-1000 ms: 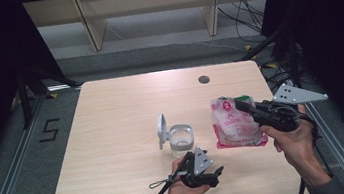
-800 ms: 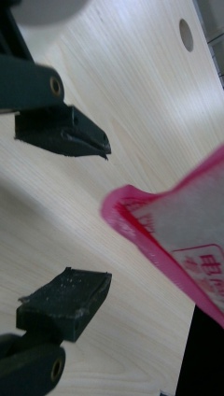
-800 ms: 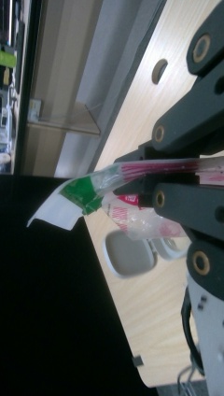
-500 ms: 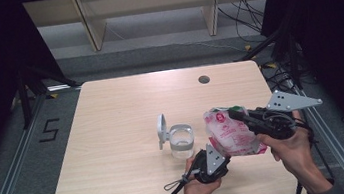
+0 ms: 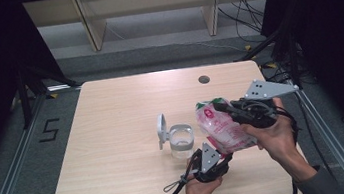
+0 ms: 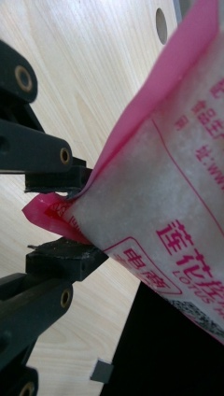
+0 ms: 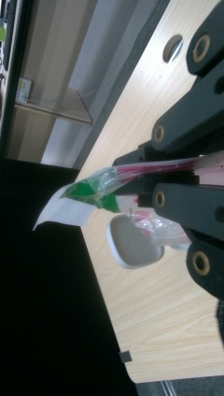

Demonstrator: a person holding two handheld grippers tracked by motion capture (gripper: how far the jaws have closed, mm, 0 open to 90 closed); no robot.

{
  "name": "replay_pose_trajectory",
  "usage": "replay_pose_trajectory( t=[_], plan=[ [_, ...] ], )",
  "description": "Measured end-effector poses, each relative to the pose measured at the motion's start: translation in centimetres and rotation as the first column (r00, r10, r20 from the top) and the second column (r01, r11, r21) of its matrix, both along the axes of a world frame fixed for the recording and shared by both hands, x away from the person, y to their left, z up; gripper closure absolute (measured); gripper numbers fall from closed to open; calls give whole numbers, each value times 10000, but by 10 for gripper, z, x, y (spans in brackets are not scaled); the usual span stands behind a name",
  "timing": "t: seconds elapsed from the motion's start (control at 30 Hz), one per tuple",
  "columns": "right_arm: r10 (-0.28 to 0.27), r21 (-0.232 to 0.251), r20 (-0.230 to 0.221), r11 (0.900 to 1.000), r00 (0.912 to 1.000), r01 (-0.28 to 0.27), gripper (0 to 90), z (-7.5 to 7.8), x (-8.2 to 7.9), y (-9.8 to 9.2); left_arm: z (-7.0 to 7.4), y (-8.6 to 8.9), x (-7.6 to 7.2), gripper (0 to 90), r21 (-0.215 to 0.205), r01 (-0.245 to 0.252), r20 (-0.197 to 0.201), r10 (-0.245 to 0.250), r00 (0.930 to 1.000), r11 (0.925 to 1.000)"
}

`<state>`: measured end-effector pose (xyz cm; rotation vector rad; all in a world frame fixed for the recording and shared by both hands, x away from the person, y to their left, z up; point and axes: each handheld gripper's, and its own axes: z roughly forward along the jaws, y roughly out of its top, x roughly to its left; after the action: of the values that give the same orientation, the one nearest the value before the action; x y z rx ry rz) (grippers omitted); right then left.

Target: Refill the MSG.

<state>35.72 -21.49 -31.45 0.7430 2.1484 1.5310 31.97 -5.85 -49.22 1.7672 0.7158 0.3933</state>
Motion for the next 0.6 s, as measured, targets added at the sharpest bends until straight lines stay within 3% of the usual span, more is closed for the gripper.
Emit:
replay_pose_trajectory(
  t=[0.1, 0.13, 0.17, 0.33, 0.4, 0.43, 0.5, 0.6],
  plan=[
    [45, -22, -93, 10000, 9999, -45, 900, 1, 5, 6, -1, 1, 1, 679, -360, -83, 11, 83, 10000, 9993],
    [129, -94, 80, 9999, 9999, -128, 900, 1, 8, 8, -1, 1, 2, 679, -358, -56, 14, 56, 10000, 9993],
    [42, 36, -232, 10000, 9997, -41, 900, 1, 7, 10, 0, 2, 2, 680, -325, -85, 14, 85, 10000, 9994],
    [-32, 117, -62, 9999, 10000, 33, 900, 1, 11, 15, 0, 3, 4, 682, -388, -117, 8, 118, 9999, 9992],
    [101, 124, -211, 9999, 9997, -98, 900, 1, 13, 16, 1, 3, 5, 683, -242, -131, 70, 133, 9999, 9996],
    [-135, 136, -83, 9998, 9999, 136, 900, 0, 13, 17, 0, 3, 5, 685, -201, -189, 124, 192, 9997, 9996],
    [-6, -67, -142, 10000, 9999, 5, 900, 1, 15, 17, -1, 2, 8, 686, -425, -60, 136, 66, 9999, 9991],
    [-18, -6, -80, 10000, 10000, 18, 900, 1, 18, 19, 0, 5, 7, 687, -406, -177, 159, 184, 9997, 9990]
  ],
)
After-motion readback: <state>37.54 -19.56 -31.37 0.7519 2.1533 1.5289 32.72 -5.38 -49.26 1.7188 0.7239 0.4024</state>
